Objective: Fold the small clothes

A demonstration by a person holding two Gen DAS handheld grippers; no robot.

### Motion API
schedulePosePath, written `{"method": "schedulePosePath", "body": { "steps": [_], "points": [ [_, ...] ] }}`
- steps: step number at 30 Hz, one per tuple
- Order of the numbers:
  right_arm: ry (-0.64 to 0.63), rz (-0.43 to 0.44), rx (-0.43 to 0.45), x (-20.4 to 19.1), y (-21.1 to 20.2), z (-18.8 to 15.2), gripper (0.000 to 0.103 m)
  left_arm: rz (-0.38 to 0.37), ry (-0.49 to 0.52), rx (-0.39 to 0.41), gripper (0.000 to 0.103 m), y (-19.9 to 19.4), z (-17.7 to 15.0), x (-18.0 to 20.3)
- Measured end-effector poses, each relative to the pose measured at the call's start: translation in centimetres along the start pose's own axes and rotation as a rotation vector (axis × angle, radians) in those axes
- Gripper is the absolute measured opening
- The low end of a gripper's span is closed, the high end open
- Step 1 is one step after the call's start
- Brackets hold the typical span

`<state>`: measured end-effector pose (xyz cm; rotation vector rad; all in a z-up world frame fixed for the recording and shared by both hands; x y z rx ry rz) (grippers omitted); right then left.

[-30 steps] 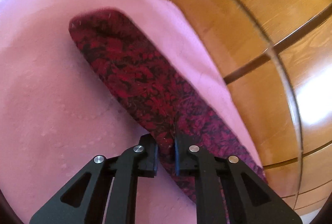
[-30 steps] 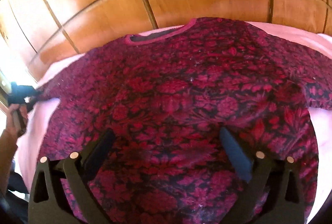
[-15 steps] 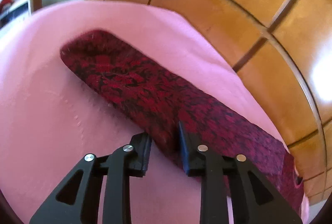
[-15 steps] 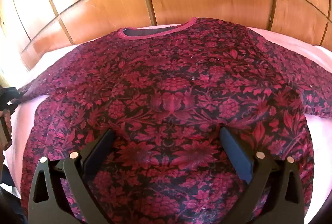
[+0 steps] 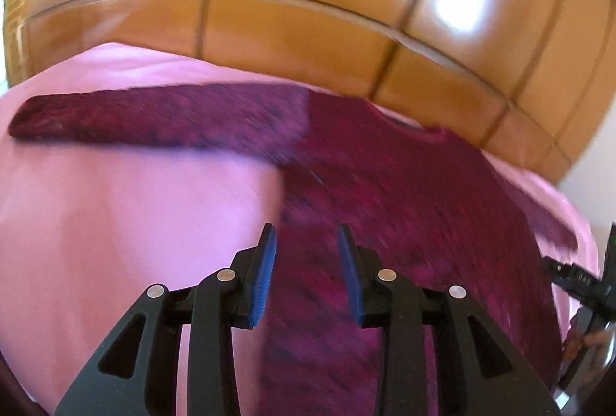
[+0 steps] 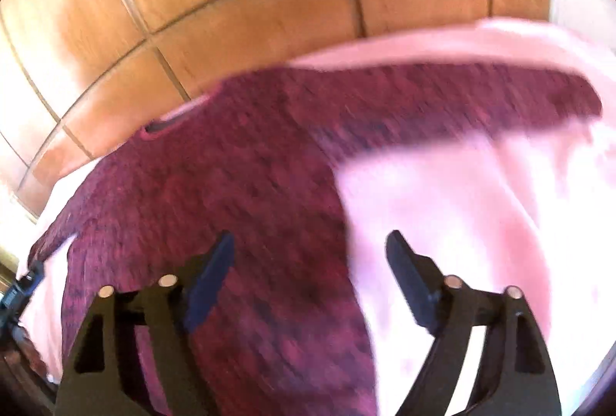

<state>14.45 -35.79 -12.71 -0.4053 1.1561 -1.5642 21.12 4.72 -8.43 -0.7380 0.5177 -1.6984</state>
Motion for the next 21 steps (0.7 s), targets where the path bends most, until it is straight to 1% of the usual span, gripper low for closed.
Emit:
{"method": "schedulePosePath", "body": {
  "steps": [1, 3, 4, 5, 6, 7, 9, 12, 13, 15, 17, 18, 19, 20, 21],
  "points": [
    [-0.001, 0.029, -0.04, 0.4, -0.2, -1.3, 0.066, -0.026, 0.012, -0.021, 0.031, 0.3, -1.0, 1.2],
    [-0.021, 0.075, -0.087, 0.6, -0.9, -3.5, 0.058, -0.038, 0.024, -0.057, 0.031, 0.8, -2.6, 2.4],
    [-0.04, 0.089, -0.101, 0.4, -1.5, -4.2, 0.052, -0.034, 0.035, -0.06, 0.031, 0.7, -3.4, 2.8],
    [-0.051, 0.089, -0.108, 0.2, -1.8, -4.8, 0.048, -0.03, 0.037, -0.064, 0.031, 0.9, -3.7, 2.9],
    [-0.063, 0.085, -0.118, 0.2, -2.2, -5.5, 0.032, -0.033, 0.04, -0.086, 0.031, 1.1, -4.6, 3.1],
    [-0.085, 0.081, -0.125, 0.3, -2.5, -6.3, 0.02, -0.03, 0.043, -0.096, 0.031, 0.8, -5.4, 3.0],
    [-0.127, 0.065, -0.111, 0.2, -3.4, -6.9, 0.013, -0.015, 0.06, -0.097, 0.031, 0.3, -6.5, 3.0],
    [-0.136, 0.063, -0.077, 0.5, -5.6, -6.9, 0.012, -0.009, 0.07, -0.096, 0.031, -0.6, -7.5, 2.2],
    [-0.155, 0.035, -0.073, 1.0, -5.8, -7.2, 0.012, -0.014, 0.068, -0.098, 0.031, -1.0, -8.0, 1.9],
    [-0.164, 0.002, -0.103, 1.6, -4.7, -7.9, 0.012, 0.002, 0.094, -0.099, 0.031, -1.4, -8.3, 1.7],
    [-0.129, 0.044, -0.11, 2.1, -4.4, -7.8, 0.014, 0.019, 0.12, -0.109, 0.031, -2.0, -8.0, 2.1],
    [-0.111, 0.061, -0.119, 2.3, -4.4, -7.7, 0.018, 0.02, 0.119, -0.108, 0.031, -2.2, -7.9, 2.1],
    [-0.075, 0.095, -0.126, 2.7, -4.5, -7.2, 0.031, 0.01, 0.116, -0.11, 0.031, -2.3, -7.5, 2.5],
    [-0.038, 0.121, -0.124, 3.2, -4.7, -6.5, 0.036, -0.002, 0.117, -0.108, 0.031, -2.3, -7.0, 2.8],
    [0.004, 0.138, -0.108, 4.0, -5.0, -5.7, 0.043, -0.007, 0.122, -0.098, 0.032, -2.4, -6.6, 3.2]
  ]
}}
Point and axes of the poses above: each gripper's, at about its wrist camera, not at the fingertips, and y roughly the way its jaws point, x to its right, z to its top, the point moved 7 cm from there along y, roughly the way its jaws point, and after that the axes turned 5 degrees about y, right-handed, at the moved point
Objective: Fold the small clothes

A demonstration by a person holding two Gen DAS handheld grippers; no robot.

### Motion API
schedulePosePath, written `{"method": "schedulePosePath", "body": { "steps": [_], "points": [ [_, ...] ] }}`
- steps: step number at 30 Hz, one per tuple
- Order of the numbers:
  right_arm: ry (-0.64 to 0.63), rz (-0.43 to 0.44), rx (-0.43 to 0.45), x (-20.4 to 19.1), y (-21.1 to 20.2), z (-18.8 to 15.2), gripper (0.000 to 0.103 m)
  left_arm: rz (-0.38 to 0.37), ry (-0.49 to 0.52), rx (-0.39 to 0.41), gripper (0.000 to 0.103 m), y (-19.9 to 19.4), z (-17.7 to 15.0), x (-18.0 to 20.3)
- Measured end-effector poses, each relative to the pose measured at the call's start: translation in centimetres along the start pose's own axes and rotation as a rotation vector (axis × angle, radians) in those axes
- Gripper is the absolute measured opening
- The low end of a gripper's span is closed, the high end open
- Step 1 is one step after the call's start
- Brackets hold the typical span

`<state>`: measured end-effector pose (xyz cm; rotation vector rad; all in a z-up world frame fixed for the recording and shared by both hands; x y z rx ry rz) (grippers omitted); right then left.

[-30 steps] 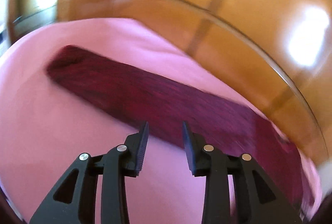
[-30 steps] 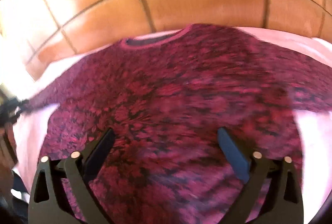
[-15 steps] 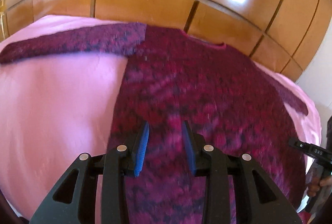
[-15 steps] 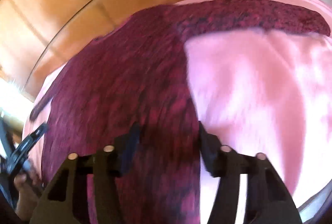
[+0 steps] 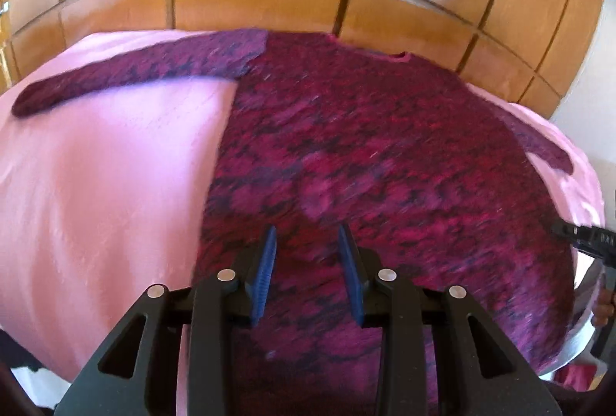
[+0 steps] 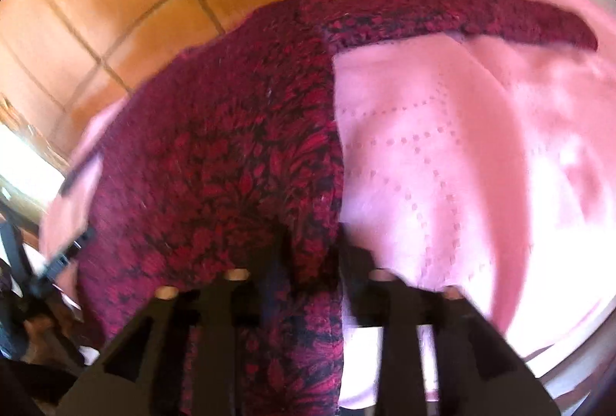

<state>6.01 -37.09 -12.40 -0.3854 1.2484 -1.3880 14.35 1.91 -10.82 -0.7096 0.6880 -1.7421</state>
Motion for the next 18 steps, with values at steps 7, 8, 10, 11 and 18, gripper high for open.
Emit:
{"method": "schedulePosePath", "body": {
  "steps": [7, 8, 10, 11, 18],
  "points": [
    [0.503, 0.018, 0.246, 13.3, -2.0, 10.0, 0.051, -0.038, 0.068, 0.016, 0.036, 2.1, 2.8, 4.4],
    [0.558, 0.017, 0.27, 14.8, -1.9, 11.0, 0.05, -0.042, 0.067, 0.012, 0.036, 2.5, 2.9, 4.7],
    [0.683, 0.043, 0.324, 18.6, -1.7, 13.4, 0.042, -0.05, 0.054, -0.027, 0.036, 4.0, 2.7, 5.2],
    [0.729, 0.053, 0.346, 19.8, -1.7, 14.2, 0.042, -0.051, 0.036, -0.042, 0.038, 4.5, 2.5, 5.1],
    [0.866, 0.014, 0.393, 25.3, -0.6, 20.3, 0.019, -0.076, 0.017, -0.044, 0.054, 5.3, 2.2, 5.5]
  ]
}}
Point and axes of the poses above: each gripper's, at about its wrist camera, not at the fingertips, and y roughly the way its jaws point, x to its right, z to its top, the point moved 7 cm from there along y, roughly the way its jaws point, and after that the axes turned 5 degrees about y, right-handed, at the moved point
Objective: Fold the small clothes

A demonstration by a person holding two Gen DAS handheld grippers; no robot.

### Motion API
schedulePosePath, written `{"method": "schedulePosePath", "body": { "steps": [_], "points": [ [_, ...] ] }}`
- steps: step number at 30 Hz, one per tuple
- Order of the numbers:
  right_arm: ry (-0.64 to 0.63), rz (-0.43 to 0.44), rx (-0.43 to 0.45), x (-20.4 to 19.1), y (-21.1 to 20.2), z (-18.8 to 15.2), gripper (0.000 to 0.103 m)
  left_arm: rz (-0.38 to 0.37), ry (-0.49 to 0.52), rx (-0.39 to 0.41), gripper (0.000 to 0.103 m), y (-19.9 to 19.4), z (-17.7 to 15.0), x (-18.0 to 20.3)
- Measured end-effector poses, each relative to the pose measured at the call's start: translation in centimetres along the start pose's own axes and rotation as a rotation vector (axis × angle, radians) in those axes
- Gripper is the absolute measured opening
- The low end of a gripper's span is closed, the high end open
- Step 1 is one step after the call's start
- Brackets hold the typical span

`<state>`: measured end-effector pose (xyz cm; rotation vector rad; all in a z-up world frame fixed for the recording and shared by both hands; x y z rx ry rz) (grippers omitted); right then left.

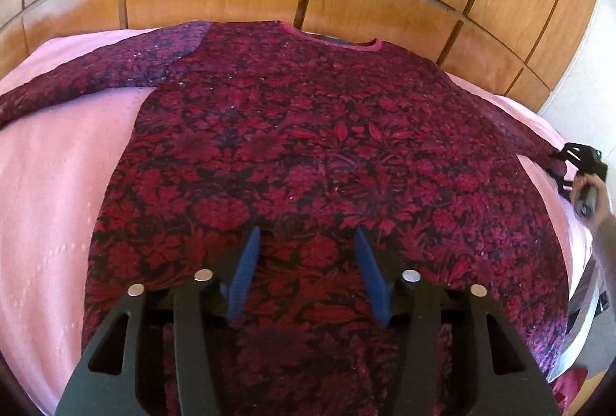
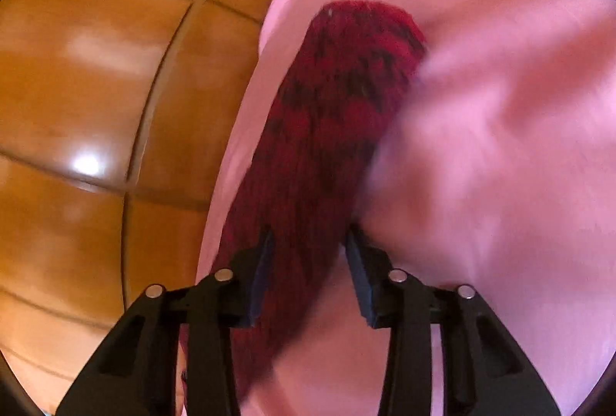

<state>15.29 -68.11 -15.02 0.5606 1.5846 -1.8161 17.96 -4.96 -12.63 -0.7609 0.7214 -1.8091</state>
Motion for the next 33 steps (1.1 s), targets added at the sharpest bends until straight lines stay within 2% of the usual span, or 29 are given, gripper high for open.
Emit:
{"method": "schedulePosePath", "body": {
  "steps": [1, 3, 6, 8, 12, 16, 18, 21, 24, 25, 26, 27, 29, 31, 33],
  "points": [
    [-0.024, -0.032, -0.005, -0.3, 0.3, 0.6, 0.012, -0.008, -0.003, -0.003, 0.056, 0.1, 0.0, 0.1],
    [-0.091, -0.061, 0.008, -1.9, -0.1, 1.0, 0.01, -0.015, -0.016, -0.009, 0.056, 0.2, 0.1, 0.1],
    [-0.274, -0.019, 0.037, -7.0, -1.9, -0.2, 0.01, -0.042, -0.042, -0.024, 0.056, 0.1, 0.4, -0.1],
    [-0.43, 0.014, 0.028, -11.0, -3.0, -3.0, 0.01, -0.096, -0.096, -0.024, 0.056, -0.3, 0.9, -0.5],
    [-0.658, 0.082, -0.045, -17.1, -2.9, -11.2, 0.01, -0.14, -0.16, -0.004, 0.056, -1.2, 1.9, -1.4],
    [-0.845, 0.118, -0.176, -21.3, -0.2, -22.0, 0.009, -0.158, -0.179, 0.024, 0.056, -2.2, 3.2, -2.1],
    [-0.911, 0.126, -0.249, -22.2, 1.3, -27.0, 0.009, -0.189, -0.216, 0.025, 0.056, -2.1, 4.0, -2.6],
    [-1.022, 0.088, -0.376, -22.4, 4.4, -35.7, 0.009, -0.238, -0.272, 0.016, 0.056, -1.6, 5.5, -3.2],
    [-1.122, 0.05, -0.44, -21.1, 5.4, -41.5, 0.01, -0.265, -0.297, 0.022, 0.056, -1.0, 7.3, -3.7],
    [-1.143, 0.048, -0.453, -20.6, 5.3, -42.6, 0.011, -0.276, -0.303, 0.017, 0.056, -0.8, 7.8, -3.9],
    [-1.161, 0.053, -0.46, -20.4, 5.3, -43.4, 0.014, -0.279, -0.317, 0.017, 0.056, -0.6, 8.3, -4.0],
    [-1.166, 0.058, -0.458, -21.0, 5.9, -43.1, 0.019, -0.282, -0.335, 0.021, 0.056, -0.3, 8.9, -4.2],
    [-1.148, 0.095, -0.468, -21.1, 4.5, -42.5, 0.029, -0.291, -0.358, 0.021, 0.056, 0.7, 10.3, -4.7],
    [-1.124, 0.145, -0.461, -20.7, 2.1, -41.3, 0.053, -0.297, -0.385, 0.006, 0.056, 1.9, 11.4, -5.1],
    [-1.078, 0.2, -0.444, -19.5, -0.6, -39.8, 0.063, -0.301, -0.412, -0.001, 0.056, 3.0, 12.3, -5.4]
  ]
}}
Point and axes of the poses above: each gripper's, at about its wrist camera, not at the fingertips, and y roughly the way its jaws point, x to its right, z to its top, the point moved 7 cm from there along y, roughly the way its jaws point, and after that the axes turned 5 degrees about y, right-handed, at the moved point
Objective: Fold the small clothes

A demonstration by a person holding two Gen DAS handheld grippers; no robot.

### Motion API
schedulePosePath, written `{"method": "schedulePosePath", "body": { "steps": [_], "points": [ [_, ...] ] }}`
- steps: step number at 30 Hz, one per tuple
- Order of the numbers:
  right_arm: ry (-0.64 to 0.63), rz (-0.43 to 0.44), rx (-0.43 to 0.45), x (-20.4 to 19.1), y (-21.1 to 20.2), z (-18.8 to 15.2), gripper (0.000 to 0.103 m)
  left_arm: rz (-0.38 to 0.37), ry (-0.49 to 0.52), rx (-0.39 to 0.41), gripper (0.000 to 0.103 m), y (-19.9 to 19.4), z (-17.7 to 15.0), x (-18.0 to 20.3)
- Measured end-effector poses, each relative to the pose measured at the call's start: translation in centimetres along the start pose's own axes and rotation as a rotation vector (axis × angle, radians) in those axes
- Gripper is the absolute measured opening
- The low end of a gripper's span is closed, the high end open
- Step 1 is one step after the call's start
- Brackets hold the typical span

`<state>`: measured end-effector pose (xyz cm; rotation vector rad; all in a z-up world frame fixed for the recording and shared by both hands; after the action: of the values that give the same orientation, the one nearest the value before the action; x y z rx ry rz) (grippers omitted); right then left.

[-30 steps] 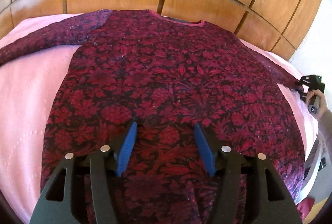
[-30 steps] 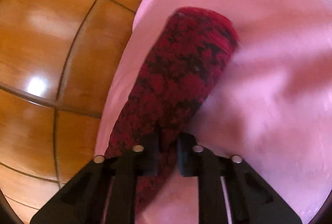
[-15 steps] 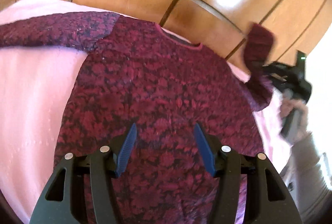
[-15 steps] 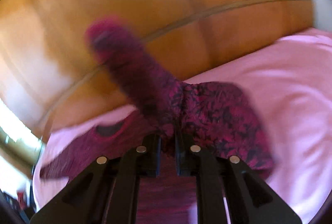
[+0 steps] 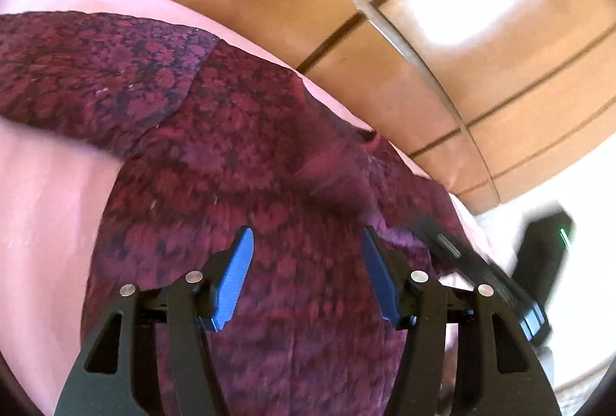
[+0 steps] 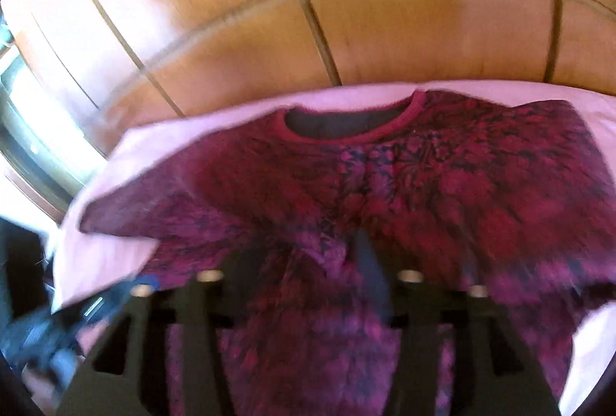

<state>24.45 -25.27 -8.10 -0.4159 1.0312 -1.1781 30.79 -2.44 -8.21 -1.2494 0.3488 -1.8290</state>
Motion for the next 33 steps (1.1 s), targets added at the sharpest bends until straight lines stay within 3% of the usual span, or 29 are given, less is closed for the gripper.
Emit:
{"method": "schedulePosePath", "body": {
  "steps": [3, 5, 10, 12, 13, 14, 16, 19, 22, 25, 29, 31, 33],
  "points": [
    [0.07, 0.019, 0.041, 2.3, -4.8, -1.0, 0.074, -0.054, -0.064, -0.024, 0.056, 1.6, 1.3, 0.2],
    [0.1, 0.021, 0.07, 3.3, -7.6, -1.4, 0.074, -0.023, -0.06, -0.021, 0.061, 2.4, 2.0, 0.3],
    [0.234, -0.1, 0.112, 10.7, -13.1, -4.1, 0.073, 0.023, -0.082, -0.049, 0.061, 5.6, 3.0, 0.1],
    [0.284, -0.138, 0.118, 12.9, -14.2, -4.6, 0.071, 0.052, -0.069, -0.072, 0.039, 7.3, 3.2, 0.1],
    [0.311, -0.15, 0.121, 13.8, -14.4, -4.9, 0.069, 0.084, -0.051, -0.076, 0.015, 7.8, 3.4, 0.1],
    [0.334, -0.155, 0.127, 14.5, -14.7, -5.0, 0.067, 0.091, -0.033, -0.075, 0.01, 8.2, 3.6, 0.3],
    [0.376, -0.158, 0.148, 15.4, -15.4, -4.7, 0.055, 0.09, -0.033, -0.027, 0.01, 7.2, 4.5, 0.4],
    [0.412, -0.093, 0.19, 15.8, -17.0, -3.0, 0.044, 0.1, -0.005, 0.037, 0.009, 4.7, 5.8, 0.4],
    [0.365, -0.069, 0.202, 14.1, -15.9, -0.5, 0.039, 0.144, 0.045, 0.077, 0.009, 2.6, 6.9, -0.1],
    [0.311, -0.063, 0.149, 11.4, -12.4, 1.3, 0.038, 0.181, 0.066, 0.081, 0.009, 1.8, 7.1, -1.2],
    [0.213, -0.189, 0.053, 10.3, -6.1, 1.8, 0.036, 0.263, 0.089, 0.074, 0.009, 2.4, 6.5, -3.3],
    [0.172, -0.288, 0.019, 11.0, -4.2, 0.9, 0.024, 0.296, 0.07, 0.06, 0.009, 2.8, 5.9, -4.8],
    [0.182, -0.28, 0.049, 11.4, -3.9, 0.6, 0.024, 0.315, 0.052, 0.017, 0.009, 3.9, 4.6, -6.2]
  ]
}}
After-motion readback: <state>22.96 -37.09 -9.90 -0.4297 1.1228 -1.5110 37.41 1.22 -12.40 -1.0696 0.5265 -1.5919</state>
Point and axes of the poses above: each gripper's, at about its wrist camera, not at the fingertips, and y roughly the way its jaws point, x to its right, z to its top, the point moved 7 cm from there along y, roughly the way its jaws point, and after that the axes turned 5 degrees about y, right-handed, at the moved point
